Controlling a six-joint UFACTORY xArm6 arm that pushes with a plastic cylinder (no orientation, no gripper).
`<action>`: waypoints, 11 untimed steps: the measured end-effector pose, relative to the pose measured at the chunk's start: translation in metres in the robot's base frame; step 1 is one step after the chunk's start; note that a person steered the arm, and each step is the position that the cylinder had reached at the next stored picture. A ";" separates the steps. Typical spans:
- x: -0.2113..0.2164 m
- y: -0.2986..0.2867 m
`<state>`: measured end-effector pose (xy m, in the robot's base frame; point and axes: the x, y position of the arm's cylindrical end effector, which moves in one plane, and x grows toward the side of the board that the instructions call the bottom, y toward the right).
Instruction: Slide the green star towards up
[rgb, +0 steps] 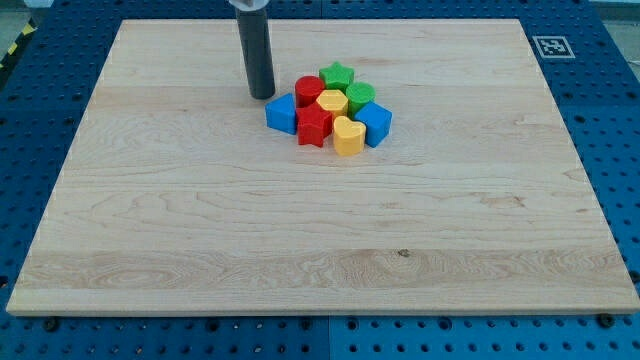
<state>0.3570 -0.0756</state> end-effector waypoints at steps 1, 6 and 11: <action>0.035 0.013; -0.026 0.105; -0.062 0.054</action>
